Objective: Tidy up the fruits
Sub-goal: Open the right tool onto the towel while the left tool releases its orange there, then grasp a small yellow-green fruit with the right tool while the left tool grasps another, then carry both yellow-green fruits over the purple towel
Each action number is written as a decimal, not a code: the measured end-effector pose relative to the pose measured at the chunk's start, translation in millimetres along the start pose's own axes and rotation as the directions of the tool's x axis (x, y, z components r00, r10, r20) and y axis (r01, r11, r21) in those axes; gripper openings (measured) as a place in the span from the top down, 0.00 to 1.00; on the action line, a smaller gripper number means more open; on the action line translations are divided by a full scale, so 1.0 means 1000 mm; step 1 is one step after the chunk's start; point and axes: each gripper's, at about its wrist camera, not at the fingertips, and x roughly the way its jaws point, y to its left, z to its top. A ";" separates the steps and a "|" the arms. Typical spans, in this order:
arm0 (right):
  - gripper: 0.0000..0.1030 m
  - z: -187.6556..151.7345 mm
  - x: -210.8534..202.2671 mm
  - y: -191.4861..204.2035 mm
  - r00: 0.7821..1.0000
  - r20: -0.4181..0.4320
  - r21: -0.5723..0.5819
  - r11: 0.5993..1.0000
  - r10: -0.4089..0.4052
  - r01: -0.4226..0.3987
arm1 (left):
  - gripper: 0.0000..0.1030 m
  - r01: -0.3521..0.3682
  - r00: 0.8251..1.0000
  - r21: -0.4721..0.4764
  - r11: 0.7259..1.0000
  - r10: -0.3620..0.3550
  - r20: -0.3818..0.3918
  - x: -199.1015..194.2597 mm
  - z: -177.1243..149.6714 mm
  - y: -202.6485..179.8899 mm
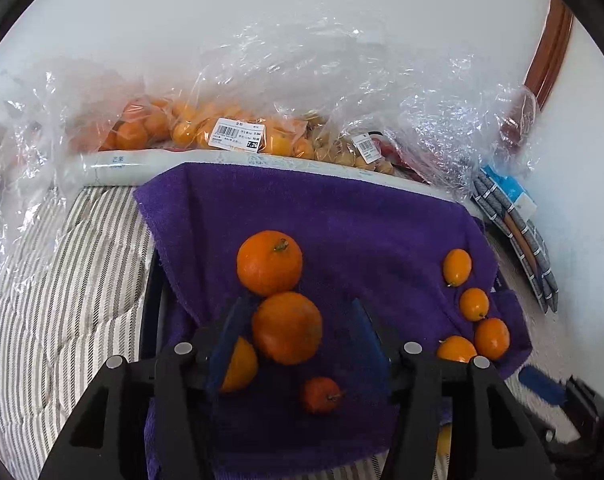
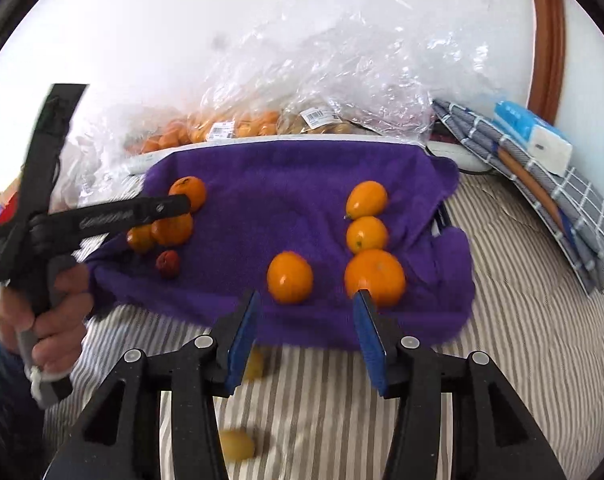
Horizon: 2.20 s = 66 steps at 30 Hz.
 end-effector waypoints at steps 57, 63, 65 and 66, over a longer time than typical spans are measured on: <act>0.76 -0.120 -0.073 -0.083 0.992 -0.009 0.104 0.987 -0.123 0.123 | 0.75 -0.021 0.997 0.048 0.999 0.025 -0.069 -0.007 -0.107 -0.116; 0.76 -0.118 -0.080 -0.070 0.991 -0.002 0.101 0.986 -0.137 0.136 | 0.75 -0.018 0.998 0.061 0.998 0.022 -0.059 -0.035 -0.119 -0.098; 0.76 -0.116 -0.083 -0.064 0.990 0.003 0.093 0.986 -0.142 0.141 | 0.75 -0.028 0.998 0.066 0.997 0.032 -0.052 -0.047 -0.123 -0.088; 0.76 -0.114 -0.084 -0.061 0.990 0.007 0.088 0.986 -0.144 0.143 | 0.75 -0.034 0.998 0.067 0.997 0.037 -0.047 -0.055 -0.125 -0.081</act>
